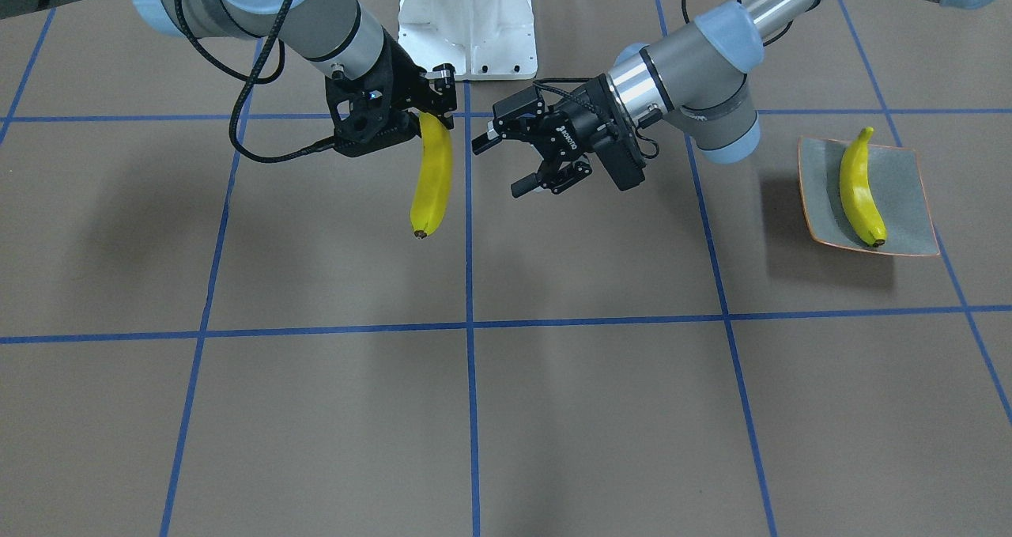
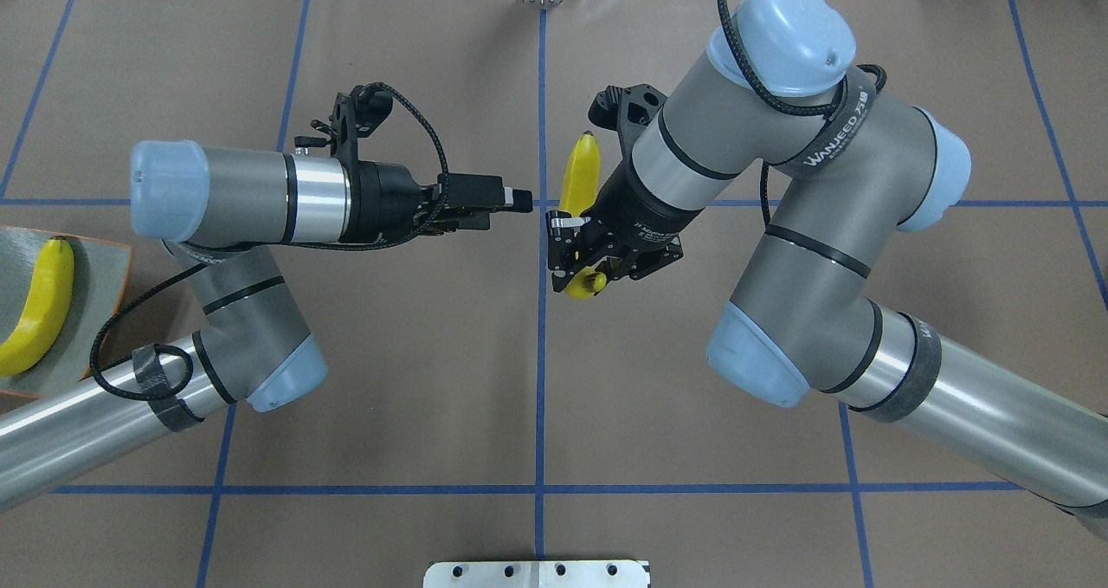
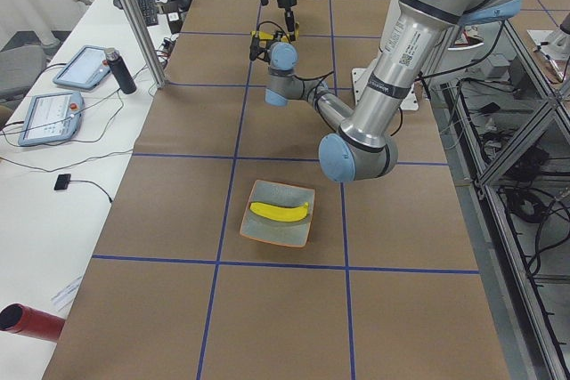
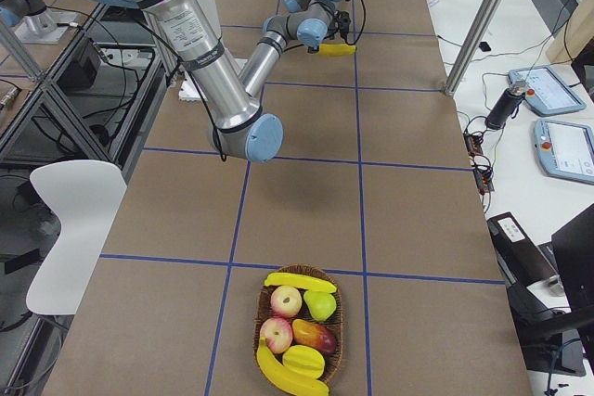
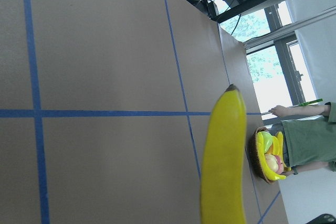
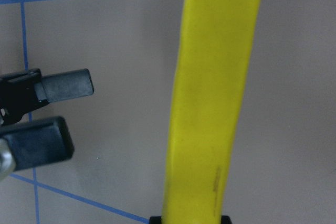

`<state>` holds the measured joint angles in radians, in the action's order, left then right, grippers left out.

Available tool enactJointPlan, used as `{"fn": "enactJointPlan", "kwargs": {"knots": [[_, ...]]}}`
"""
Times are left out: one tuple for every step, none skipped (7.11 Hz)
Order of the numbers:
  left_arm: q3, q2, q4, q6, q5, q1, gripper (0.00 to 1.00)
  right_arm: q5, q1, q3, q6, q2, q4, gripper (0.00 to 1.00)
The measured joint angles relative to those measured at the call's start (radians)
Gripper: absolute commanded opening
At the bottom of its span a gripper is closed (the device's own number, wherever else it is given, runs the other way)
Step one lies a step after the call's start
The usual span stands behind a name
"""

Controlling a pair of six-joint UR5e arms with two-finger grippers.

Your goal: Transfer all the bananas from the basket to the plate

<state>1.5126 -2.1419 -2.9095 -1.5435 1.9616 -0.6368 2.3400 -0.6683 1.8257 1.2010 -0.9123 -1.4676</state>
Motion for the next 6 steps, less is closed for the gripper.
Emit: {"fn": "enactJointPlan", "kwargs": {"knots": [[-0.02, -0.027, 0.0, -0.014, -0.017, 0.001, 1.0, -0.001, 0.006, 0.0, 0.0, 0.0, 0.001, 0.0], [-0.039, -0.043, 0.0, -0.018, -0.025, 0.001, 1.0, -0.001, 0.01, 0.001, -0.001, 0.001, 0.007, 0.0], [-0.05, -0.051, -0.001, -0.02, -0.028, 0.002, 1.0, -0.002, 0.012, 0.001, 0.0, 0.001, 0.016, 0.0], [-0.061, -0.058, -0.001, -0.021, -0.028, 0.002, 1.0, -0.002, 0.014, 0.001, 0.0, 0.002, 0.021, 0.0], [-0.072, -0.067, -0.001, -0.023, -0.029, 0.007, 1.0, -0.002, 0.014, 0.001, -0.001, 0.002, 0.023, 0.0], [-0.08, -0.073, 0.0, -0.025, -0.03, 0.015, 1.0, -0.002, 0.015, 0.0, -0.003, 0.003, 0.024, 0.0]]}}
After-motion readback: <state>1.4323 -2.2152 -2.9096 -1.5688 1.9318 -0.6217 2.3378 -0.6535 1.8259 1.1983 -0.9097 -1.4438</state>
